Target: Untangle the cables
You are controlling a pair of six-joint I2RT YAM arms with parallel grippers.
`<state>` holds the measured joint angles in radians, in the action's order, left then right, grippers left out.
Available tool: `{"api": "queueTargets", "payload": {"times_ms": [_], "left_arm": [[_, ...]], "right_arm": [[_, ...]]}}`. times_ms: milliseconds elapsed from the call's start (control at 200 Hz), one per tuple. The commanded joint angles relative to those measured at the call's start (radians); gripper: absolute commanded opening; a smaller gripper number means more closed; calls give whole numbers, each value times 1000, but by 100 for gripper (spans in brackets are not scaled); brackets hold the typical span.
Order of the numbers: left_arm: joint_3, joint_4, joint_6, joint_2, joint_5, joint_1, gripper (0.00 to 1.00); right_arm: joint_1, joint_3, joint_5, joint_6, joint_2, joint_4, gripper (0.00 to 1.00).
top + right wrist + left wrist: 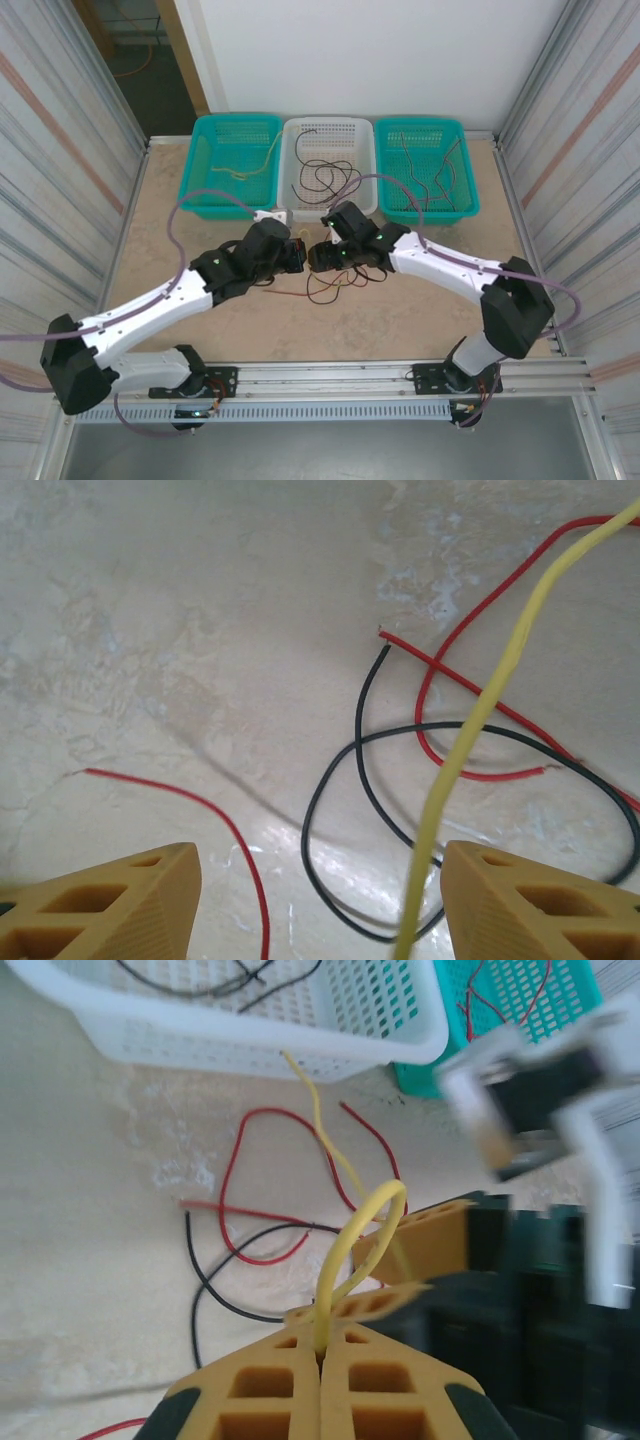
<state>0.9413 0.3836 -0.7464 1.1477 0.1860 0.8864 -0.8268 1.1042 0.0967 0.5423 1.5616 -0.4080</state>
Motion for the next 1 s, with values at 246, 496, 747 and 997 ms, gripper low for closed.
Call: {"api": "queueTargets", "payload": {"times_ms": [246, 496, 747, 997], "left_arm": [[179, 242, 286, -146, 176, 13, 0], [179, 207, 308, -215, 199, 13, 0], [169, 179, 326, -235, 210, 11, 0], [107, 219, 326, -278, 221, -7, 0]], "right_arm": [[55, -151, -53, 85, -4, 18, 57], [38, -205, -70, 51, -196, 62, 52], [58, -150, -106, 24, -357, 34, 12], [169, -81, -46, 11, -462, -12, 5]]}}
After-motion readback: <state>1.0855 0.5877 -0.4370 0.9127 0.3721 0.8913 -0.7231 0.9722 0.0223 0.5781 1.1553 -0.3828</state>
